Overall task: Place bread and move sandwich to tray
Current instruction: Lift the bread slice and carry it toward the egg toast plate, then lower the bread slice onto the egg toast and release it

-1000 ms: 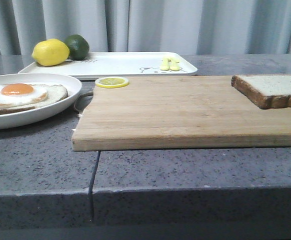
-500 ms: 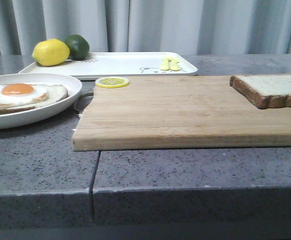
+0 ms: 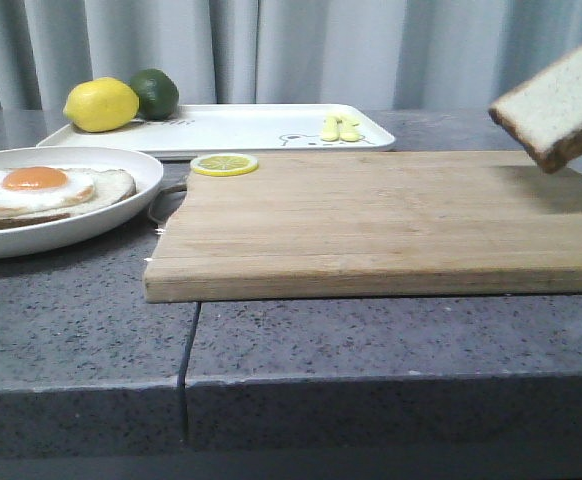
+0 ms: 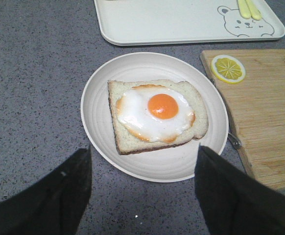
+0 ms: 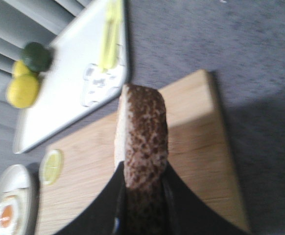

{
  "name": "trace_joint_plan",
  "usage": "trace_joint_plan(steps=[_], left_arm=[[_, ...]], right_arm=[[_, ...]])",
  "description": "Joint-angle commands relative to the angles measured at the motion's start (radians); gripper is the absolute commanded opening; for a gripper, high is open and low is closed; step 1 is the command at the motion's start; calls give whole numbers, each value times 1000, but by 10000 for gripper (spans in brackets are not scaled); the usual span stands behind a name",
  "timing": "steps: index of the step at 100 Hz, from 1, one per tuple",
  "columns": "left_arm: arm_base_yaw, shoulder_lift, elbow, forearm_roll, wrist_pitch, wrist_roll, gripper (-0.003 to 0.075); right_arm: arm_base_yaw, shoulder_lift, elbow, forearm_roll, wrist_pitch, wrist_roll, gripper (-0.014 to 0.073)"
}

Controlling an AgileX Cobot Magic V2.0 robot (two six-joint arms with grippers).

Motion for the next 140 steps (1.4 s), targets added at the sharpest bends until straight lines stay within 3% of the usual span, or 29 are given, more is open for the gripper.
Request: trace_joint_plan(steps=[1, 15, 29, 49, 75, 86, 107, 140], left_arm=[[-9, 2, -34, -24, -53, -2, 417], [-9, 2, -34, -24, -53, -2, 417], [-9, 2, -34, -24, -53, -2, 417], [-9, 2, -34, -24, -53, -2, 417], [-9, 2, -34, -24, -53, -2, 417], [-9, 2, -34, -24, -53, -2, 417], [-9, 2, -34, -24, -53, -2, 417], [-9, 2, -34, -24, -53, -2, 417]], right_arm=[[20, -77, -22, 114, 73, 11, -109], [117, -137, -22, 229, 73, 22, -109], [281, -151, -22, 311, -10, 24, -109], [570, -147, -22, 395, -296, 24, -109], [808, -39, -30, 530, -495, -34, -109], [880, 43, -75, 591, -517, -76, -109], [992, 197, -232, 592, -523, -81, -109], [1095, 394, -444, 592, -584, -54, -109]])
